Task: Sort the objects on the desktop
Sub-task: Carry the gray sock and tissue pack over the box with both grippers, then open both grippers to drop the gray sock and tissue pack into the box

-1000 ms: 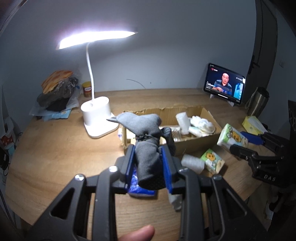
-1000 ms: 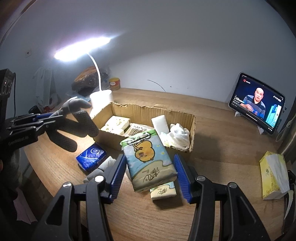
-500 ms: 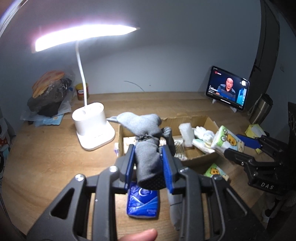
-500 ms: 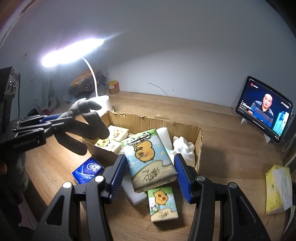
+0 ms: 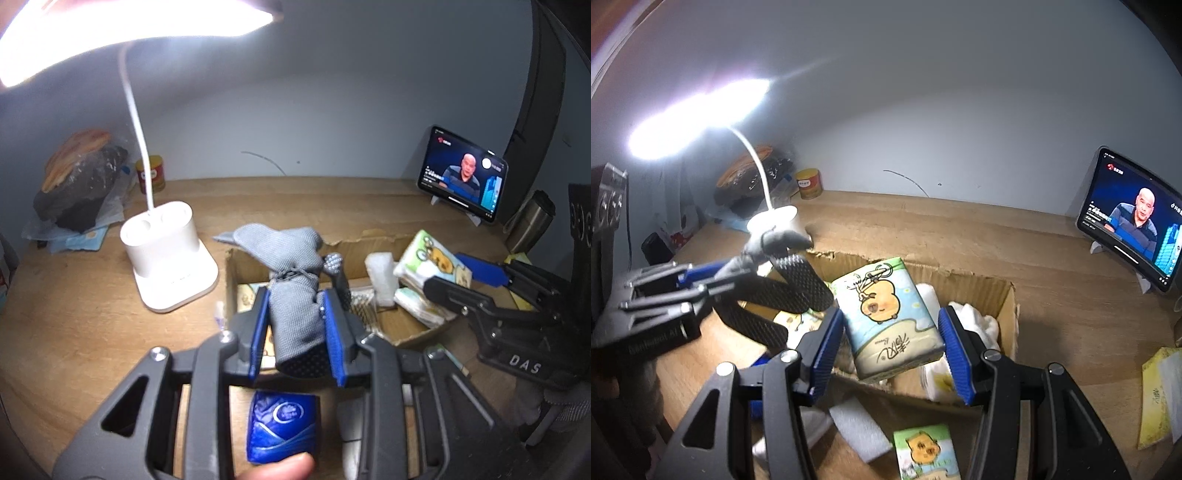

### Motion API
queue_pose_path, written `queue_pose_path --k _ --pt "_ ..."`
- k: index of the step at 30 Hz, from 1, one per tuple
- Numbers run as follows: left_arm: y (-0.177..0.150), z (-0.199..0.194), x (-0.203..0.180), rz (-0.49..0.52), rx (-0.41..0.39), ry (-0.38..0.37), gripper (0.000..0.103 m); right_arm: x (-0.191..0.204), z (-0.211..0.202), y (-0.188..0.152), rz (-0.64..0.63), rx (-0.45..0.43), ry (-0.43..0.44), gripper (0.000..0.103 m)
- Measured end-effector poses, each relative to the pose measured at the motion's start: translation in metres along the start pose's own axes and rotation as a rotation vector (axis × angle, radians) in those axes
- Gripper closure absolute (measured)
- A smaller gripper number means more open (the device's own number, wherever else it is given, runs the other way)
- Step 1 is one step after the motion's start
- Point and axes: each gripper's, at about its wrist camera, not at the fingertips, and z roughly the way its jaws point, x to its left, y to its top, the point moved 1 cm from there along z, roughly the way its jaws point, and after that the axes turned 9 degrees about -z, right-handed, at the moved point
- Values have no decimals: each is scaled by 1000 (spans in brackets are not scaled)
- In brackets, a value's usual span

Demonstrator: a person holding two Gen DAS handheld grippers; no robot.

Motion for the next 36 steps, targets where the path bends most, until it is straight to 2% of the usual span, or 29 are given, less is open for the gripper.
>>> queue_pose_path --k 7,15,22,25,29,31,34,36 --pt "4 30 9 -36 36 5 73 3 18 11 8 5 13 0" --pt "-6 59 9 29 69 70 72 4 40 10 20 44 20 0" --pt "-17 69 11 27 111 98 67 12 64 2 -11 114 16 0" --pt "-18 65 9 31 107 102 59 14 70 -4 -4 135 22 0" --pt "-22 63 8 21 109 109 57 12 73 -7 3 148 11 0" --pt "-23 60 7 15 108 96 53 12 73 -7 1 152 2 0" --pt "-23 54 3 11 97 87 41 8 72 -8 20 156 -4 0" --pt "-22 49 1 9 83 105 29 5 72 -8 32 163 -1 0"
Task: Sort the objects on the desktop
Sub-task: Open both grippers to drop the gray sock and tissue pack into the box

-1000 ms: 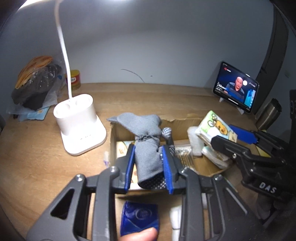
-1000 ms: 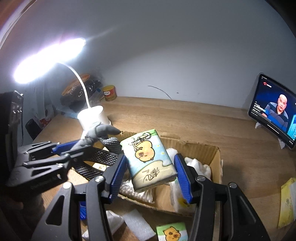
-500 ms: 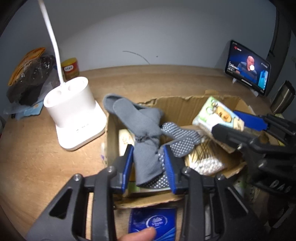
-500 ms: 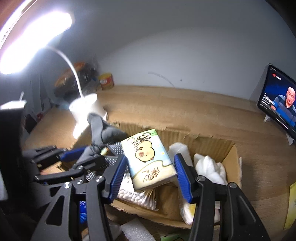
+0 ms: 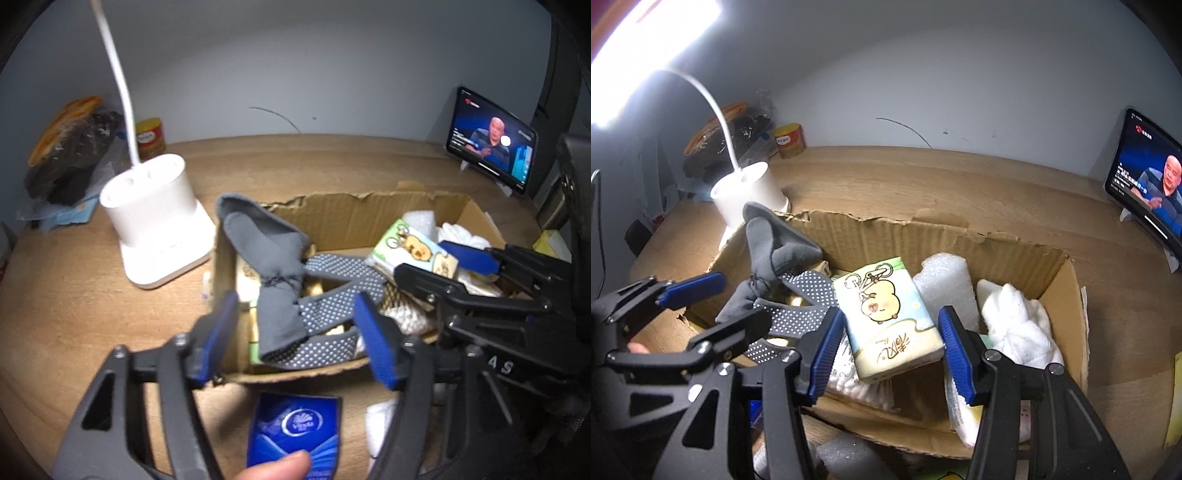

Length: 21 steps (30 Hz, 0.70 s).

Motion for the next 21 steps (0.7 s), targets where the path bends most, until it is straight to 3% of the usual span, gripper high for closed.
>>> queue_pose_path --k 21 --pt "-16 -53 -8 11 -64 -17 25 -1 -60 -10 11 -102 -61 0"
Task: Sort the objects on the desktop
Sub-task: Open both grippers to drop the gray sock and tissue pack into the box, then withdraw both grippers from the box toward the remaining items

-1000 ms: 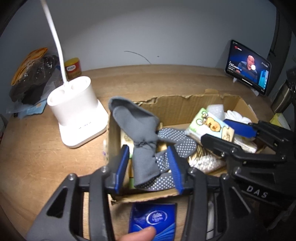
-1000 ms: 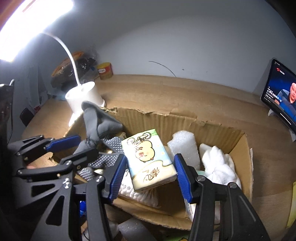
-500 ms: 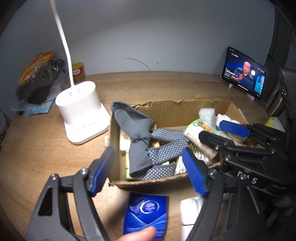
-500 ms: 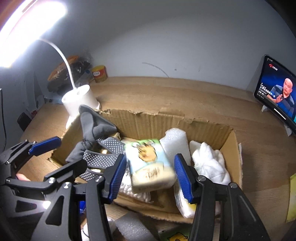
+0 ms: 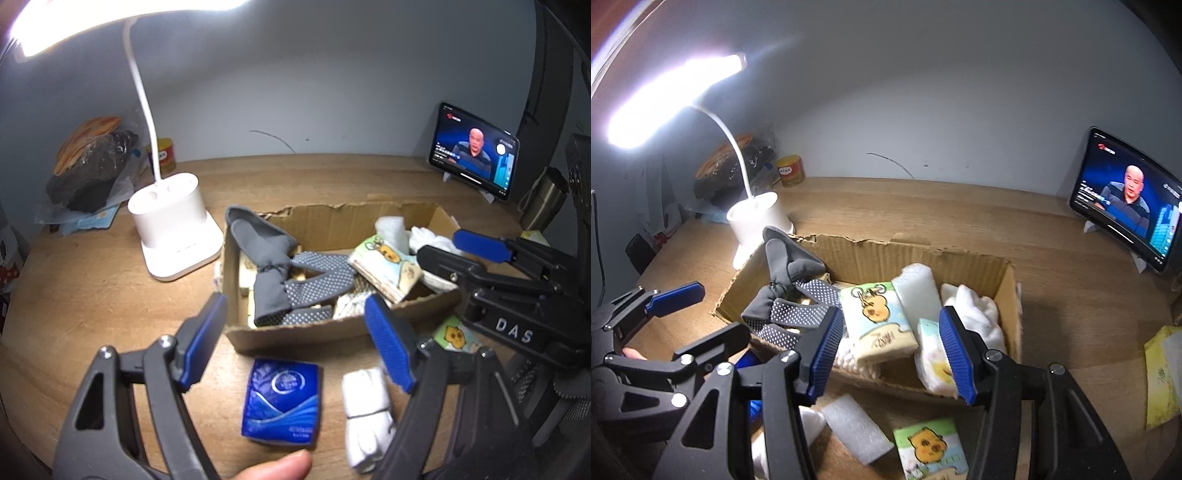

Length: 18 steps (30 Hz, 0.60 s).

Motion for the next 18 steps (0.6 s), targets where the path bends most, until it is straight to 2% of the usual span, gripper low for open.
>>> queue_pose_path --k 18 --pt "-30 -40 -14 10 -28 -12 25 -6 -51 -35 13 -22 -29 0"
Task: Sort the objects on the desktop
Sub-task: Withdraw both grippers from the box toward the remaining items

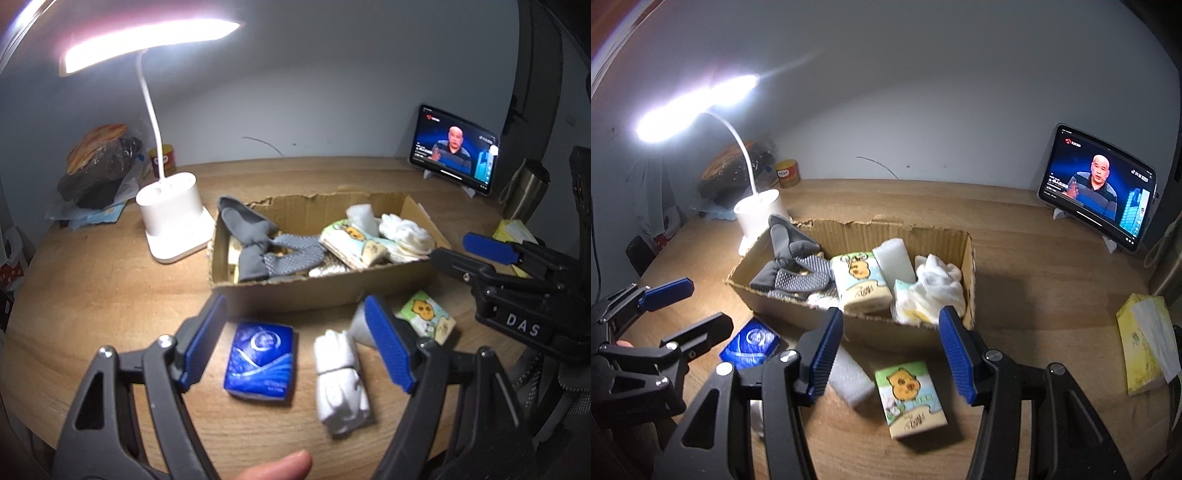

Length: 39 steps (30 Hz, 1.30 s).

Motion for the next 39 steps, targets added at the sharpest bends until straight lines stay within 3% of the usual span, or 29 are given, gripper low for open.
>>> queue_pose_path --k 21,32,39 --pt "-38 -14 -14 37 34 21 25 -22 -32 -37 34 -4 -22 0" --pt "-63 -4 6 17 95 69 25 -29 -23 -63 21 38 11 0" --pt "-74 5 7 -15 131 38 25 -27 -10 -72 -7 62 50 0"
